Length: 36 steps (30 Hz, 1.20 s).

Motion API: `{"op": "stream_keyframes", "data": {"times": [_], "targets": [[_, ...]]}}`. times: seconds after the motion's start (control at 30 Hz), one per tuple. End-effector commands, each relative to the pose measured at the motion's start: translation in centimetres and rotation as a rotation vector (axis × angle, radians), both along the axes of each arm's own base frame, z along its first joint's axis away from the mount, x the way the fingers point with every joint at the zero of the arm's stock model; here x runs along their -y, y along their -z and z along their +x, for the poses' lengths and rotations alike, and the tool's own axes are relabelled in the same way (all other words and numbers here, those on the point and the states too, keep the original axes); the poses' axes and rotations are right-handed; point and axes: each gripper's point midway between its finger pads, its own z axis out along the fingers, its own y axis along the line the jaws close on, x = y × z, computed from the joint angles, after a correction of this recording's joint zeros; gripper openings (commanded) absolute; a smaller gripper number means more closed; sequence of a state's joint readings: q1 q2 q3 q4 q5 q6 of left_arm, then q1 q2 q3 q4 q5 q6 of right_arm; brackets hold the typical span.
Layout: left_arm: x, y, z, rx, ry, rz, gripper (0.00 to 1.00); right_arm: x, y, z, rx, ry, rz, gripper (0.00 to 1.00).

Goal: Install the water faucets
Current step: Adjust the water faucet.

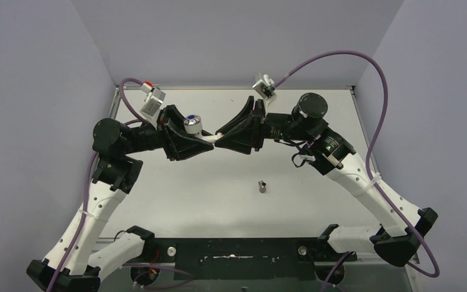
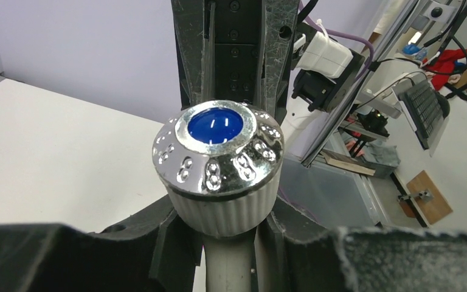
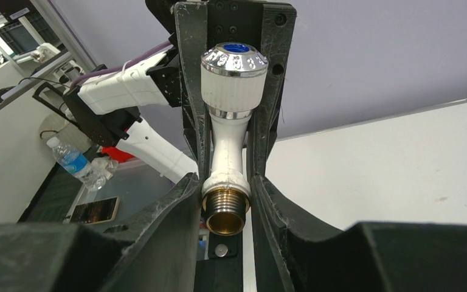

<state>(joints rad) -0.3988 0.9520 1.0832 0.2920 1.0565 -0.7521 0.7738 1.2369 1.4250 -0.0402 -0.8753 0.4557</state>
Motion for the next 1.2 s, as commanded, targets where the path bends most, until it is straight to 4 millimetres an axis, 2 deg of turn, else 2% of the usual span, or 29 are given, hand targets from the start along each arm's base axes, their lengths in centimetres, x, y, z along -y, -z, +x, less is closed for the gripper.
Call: {"op": "stream_keyframes", "data": {"times": [0.0,0.07,0.13,0.23,0.57,1.03,1.17], "targets": [[0.0,-0.9,-1.4,0.064,0.047,-0.013,0.18,0.3,-2.7,-0.3,0.071,0.004,0.049,0.0],[0.0,-0.9,-1.4,0.062,0.051,-0.011,0.12,0.3,-2.7,-0.3,0.074,0.004,0.039,0.0],[0.0,-0.9,-1.5,0.062,0.055,-0.011,0.1,0.2,-2.8,-0.2,0.079,0.006,0.03,0.0],[0.1,-0.8,-1.5,0.058,0.061,-0.008,0.22,0.2,-2.8,-0.1,0.079,0.004,0.018,0.0],[0.3,-0.8,-1.5,0.054,0.059,-0.012,0.41,-0.1,-2.7,0.0,0.078,0.0,0.014,0.0],[0.3,-0.9,-1.3,0.058,0.047,-0.014,0.43,0.6,-3.7,-0.1,0.105,0.033,0.057,0.0],[0.3,-1.0,-1.3,0.062,0.042,-0.019,0.47,0.9,-3.8,-0.4,0.11,0.034,0.057,0.0]]}}
